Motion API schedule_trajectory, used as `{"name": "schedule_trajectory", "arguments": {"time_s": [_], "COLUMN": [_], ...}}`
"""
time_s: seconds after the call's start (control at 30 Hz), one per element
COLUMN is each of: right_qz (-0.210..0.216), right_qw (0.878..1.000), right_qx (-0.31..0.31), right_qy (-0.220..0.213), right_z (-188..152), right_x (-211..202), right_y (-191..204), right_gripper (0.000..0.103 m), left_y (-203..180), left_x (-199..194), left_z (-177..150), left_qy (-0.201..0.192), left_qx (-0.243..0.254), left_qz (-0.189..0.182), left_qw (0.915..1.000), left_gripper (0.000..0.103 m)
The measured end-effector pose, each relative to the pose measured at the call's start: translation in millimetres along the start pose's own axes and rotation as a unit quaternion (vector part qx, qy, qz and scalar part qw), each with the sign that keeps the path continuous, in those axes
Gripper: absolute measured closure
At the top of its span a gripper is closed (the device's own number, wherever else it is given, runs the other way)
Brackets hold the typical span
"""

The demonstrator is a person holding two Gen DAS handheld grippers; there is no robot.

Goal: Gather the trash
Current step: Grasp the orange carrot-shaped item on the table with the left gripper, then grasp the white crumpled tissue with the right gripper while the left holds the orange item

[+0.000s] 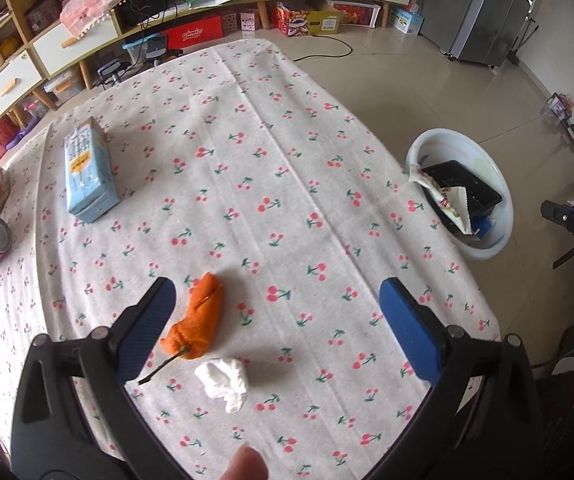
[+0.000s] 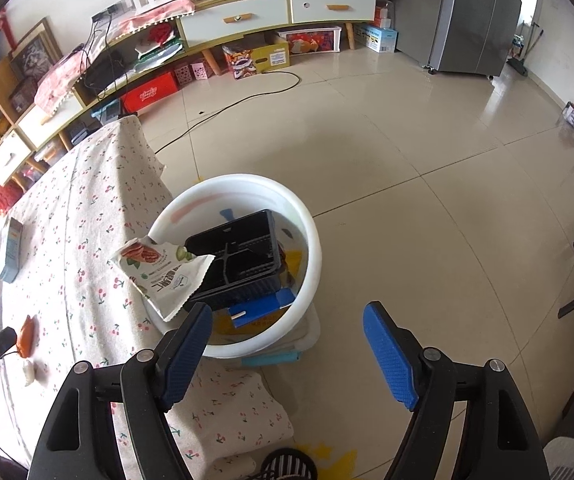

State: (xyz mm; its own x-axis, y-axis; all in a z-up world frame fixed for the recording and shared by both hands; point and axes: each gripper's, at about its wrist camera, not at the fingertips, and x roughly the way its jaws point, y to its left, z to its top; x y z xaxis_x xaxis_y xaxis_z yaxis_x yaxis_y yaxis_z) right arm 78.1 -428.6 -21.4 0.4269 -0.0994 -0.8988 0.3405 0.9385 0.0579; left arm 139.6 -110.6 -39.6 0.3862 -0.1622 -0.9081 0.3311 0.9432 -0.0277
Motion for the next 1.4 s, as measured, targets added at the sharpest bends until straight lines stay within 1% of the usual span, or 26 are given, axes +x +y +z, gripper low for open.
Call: {"name": "schedule_trajectory", "arguments": {"time_s": [0.2,0.33,0.43,0.47,0.5,0.53,0.6,0.63,0.7,0.73,0.77,0.9,1.0,1.1,1.23,1.3,1.4], "right_qz": [-0.001,-0.004,-0.003,-0.002,-0.002,-0.001,0.0,0.0,0.001,0.001,0.001,0.002,0.019,0.036,0.054,0.067,0.08], "right_qw": [1.0,0.999,0.999,0.999,0.999,0.999,0.999,0.998,0.998,0.998,0.998,0.996,0.994,0.989,0.981,0.976,0.966], "right_qx": [-0.02,-0.032,-0.038,-0.041,-0.043,-0.046,-0.051,-0.054,-0.059,-0.062,-0.066,-0.091,-0.109,-0.138,-0.183,-0.205,-0.239], "right_qy": [0.005,0.01,0.015,0.015,0.015,0.015,0.016,0.016,0.017,0.019,0.02,0.02,0.024,0.026,0.032,0.042,0.05], "right_z": [-2.8,-4.0,-4.3,-4.6,-4.7,-4.7,-5.4,-5.8,-6.9,-7.6,-8.3,-12.8,-18.3,-26.8,-42.8,-51.8,-65.1], "right_x": [2.2,6.0,8.5,8.5,8.5,8.7,9.0,9.1,9.7,10.3,10.7,10.6,11.4,10.3,11.5,14.0,16.3], "right_y": [22.6,35.3,45.7,49.2,52.6,56.2,62.2,65.4,71.1,74.1,77.4,98.0,117.4,142.5,181.4,201.3,231.2], "right_gripper": [0.023,0.023,0.023,0.023,0.023,0.023,0.023,0.023,0.023,0.023,0.023,0.023,0.023,0.023,0.023,0.023,0.023], "left_y": [41.3,59.4,62.0,62.7,63.4,63.8,67.4,69.1,71.5,72.9,75.3,88.7,101.5,115.8,133.0,139.9,149.6], "left_x": [5.9,17.2,25.3,29.0,33.9,39.4,49.7,54.0,54.3,53.2,51.8,39.4,23.1,8.8,-5.2,-9.1,-14.4], "left_z": [-23.8,-28.8,-23.9,-22.8,-21.7,-21.0,-21.8,-21.7,-21.9,-22.0,-23.0,-30.5,-41.0,-55.1,-75.8,-83.1,-96.1], "left_qy": [0.032,0.049,0.048,0.05,0.055,0.063,0.075,0.081,0.073,0.071,0.071,0.062,0.049,0.04,0.035,0.035,0.033], "left_qx": [-0.028,-0.062,-0.064,-0.064,-0.065,-0.068,-0.076,-0.079,-0.083,-0.085,-0.09,-0.11,-0.128,-0.137,-0.144,-0.15,-0.151], "left_qz": [-0.007,-0.026,-0.034,-0.037,-0.041,-0.043,-0.046,-0.045,-0.032,-0.028,-0.03,-0.028,-0.033,-0.028,-0.021,-0.019,-0.007], "left_qw": [0.9991,0.9965,0.9962,0.996,0.9955,0.9948,0.9932,0.9925,0.9934,0.9934,0.993,0.9916,0.99,0.9894,0.9887,0.9879,0.988], "left_gripper": [0.002,0.002,0.01,0.016,0.025,0.029,0.044,0.048,0.065,0.07,0.078,0.082,0.082,0.082,0.082,0.082,0.082]}}
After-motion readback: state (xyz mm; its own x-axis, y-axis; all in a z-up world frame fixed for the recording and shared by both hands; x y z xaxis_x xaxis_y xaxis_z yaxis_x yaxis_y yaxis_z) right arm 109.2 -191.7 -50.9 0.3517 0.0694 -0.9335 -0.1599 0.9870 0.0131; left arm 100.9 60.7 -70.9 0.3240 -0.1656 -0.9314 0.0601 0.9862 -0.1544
